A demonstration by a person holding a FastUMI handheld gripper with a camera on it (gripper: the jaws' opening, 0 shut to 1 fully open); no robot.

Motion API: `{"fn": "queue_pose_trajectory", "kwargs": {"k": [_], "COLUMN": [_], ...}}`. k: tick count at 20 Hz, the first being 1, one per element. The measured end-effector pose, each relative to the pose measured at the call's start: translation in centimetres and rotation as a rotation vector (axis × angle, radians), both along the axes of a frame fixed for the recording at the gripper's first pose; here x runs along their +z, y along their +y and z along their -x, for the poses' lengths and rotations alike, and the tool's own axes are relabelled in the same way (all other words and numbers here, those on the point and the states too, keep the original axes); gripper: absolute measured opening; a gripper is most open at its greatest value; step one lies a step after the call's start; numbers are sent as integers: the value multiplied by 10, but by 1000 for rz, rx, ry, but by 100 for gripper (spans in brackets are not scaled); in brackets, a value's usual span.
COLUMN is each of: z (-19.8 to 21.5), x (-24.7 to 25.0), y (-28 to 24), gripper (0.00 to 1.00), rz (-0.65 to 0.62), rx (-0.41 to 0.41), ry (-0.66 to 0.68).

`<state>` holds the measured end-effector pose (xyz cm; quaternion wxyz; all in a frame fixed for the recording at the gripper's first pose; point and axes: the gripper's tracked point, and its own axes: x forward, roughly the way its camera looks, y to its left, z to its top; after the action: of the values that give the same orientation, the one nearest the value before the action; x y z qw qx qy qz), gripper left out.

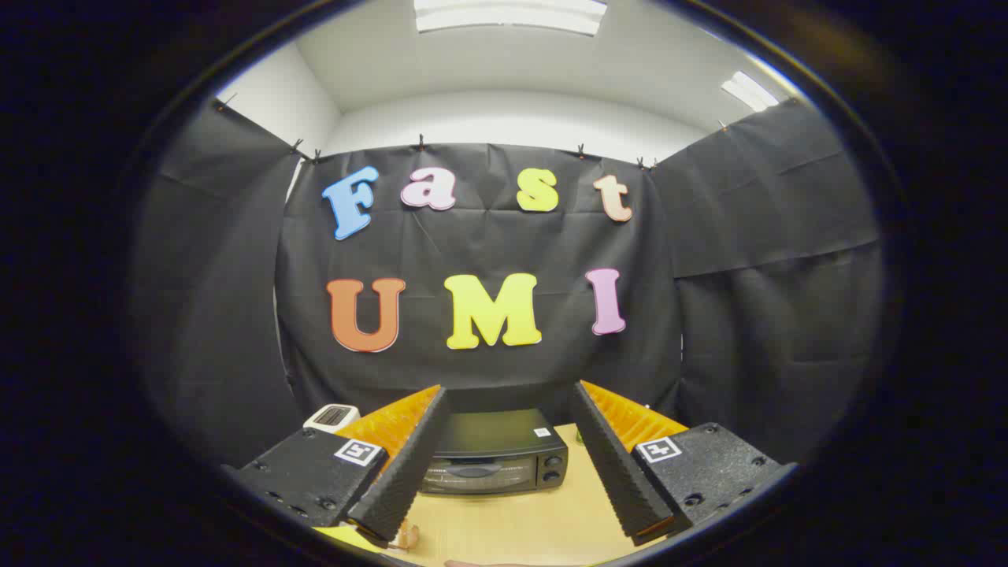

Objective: Open the toaster oven, put the food inside, and close the toaster oven door.

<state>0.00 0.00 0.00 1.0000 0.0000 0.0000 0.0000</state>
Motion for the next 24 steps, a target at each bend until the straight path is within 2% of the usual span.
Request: {"fn": "queue_pose_trajectory", "kwargs": {"k": [9,12,17,19,24], "z": [-25,-42,-90,-115,-178], "x": [-17,-22,-54,-71,-125], "y": [-7,-1,-15,-14,-19], "gripper": [100,100,100,100,100], "rz": [-7,-33,-73,-74,36], "rx": [-19,14,-21,-6,6], "ry": [17,13,88,106,139]}}
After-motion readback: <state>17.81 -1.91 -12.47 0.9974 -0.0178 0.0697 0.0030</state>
